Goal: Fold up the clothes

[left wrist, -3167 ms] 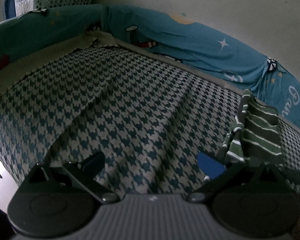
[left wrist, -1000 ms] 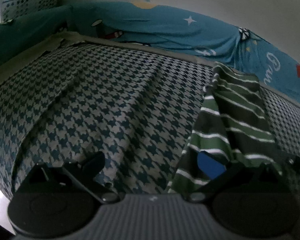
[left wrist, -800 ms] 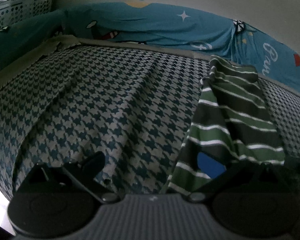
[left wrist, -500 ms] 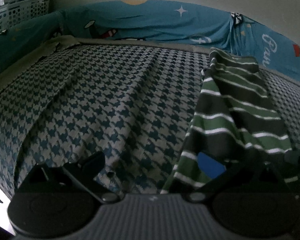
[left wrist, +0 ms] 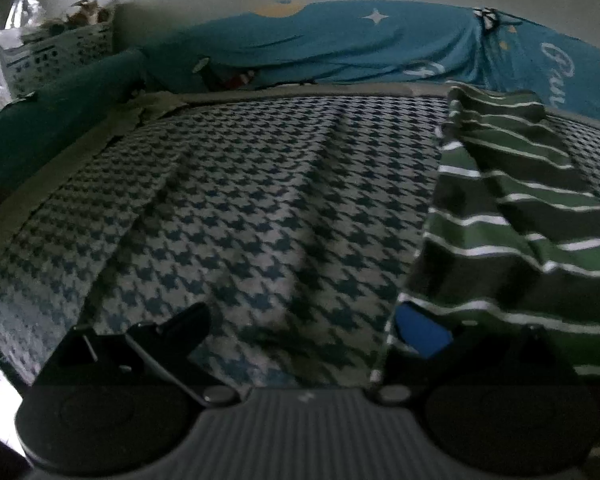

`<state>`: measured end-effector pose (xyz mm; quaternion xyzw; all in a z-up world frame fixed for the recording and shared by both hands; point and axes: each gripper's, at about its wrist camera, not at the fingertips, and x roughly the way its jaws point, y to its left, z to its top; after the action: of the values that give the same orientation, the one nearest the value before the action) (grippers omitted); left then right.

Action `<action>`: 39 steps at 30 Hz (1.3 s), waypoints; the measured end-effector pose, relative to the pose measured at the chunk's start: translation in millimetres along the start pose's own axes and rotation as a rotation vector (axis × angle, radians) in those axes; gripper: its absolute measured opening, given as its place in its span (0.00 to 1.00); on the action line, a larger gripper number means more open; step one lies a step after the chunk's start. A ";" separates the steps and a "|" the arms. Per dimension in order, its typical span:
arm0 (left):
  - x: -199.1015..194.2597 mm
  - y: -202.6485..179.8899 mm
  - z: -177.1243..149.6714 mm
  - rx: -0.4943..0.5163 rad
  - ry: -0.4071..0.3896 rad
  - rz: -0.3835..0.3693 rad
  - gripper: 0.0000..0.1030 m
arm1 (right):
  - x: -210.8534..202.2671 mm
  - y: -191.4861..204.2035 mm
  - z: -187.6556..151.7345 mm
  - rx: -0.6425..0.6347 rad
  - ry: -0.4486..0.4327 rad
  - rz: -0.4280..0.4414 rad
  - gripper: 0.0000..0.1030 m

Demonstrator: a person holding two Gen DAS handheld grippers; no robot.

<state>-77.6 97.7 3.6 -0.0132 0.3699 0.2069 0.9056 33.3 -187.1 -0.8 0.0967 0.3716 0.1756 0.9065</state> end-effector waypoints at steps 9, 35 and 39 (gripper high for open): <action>7.2 17.3 3.7 -0.082 0.030 0.029 0.99 | -33.5 10.9 -20.5 -0.043 0.057 0.134 0.05; -19.4 23.4 7.2 -0.143 -0.038 -0.111 0.99 | -48.1 25.5 -74.8 -0.079 0.247 0.253 0.21; -19.6 23.4 6.3 -0.143 -0.035 -0.113 0.99 | -45.2 23.0 -74.7 -0.041 0.247 0.262 0.21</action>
<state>-94.9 113.1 24.4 -0.0953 0.3369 0.1815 0.9189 -55.2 -180.2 -17.6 0.1035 0.4606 0.3100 0.8252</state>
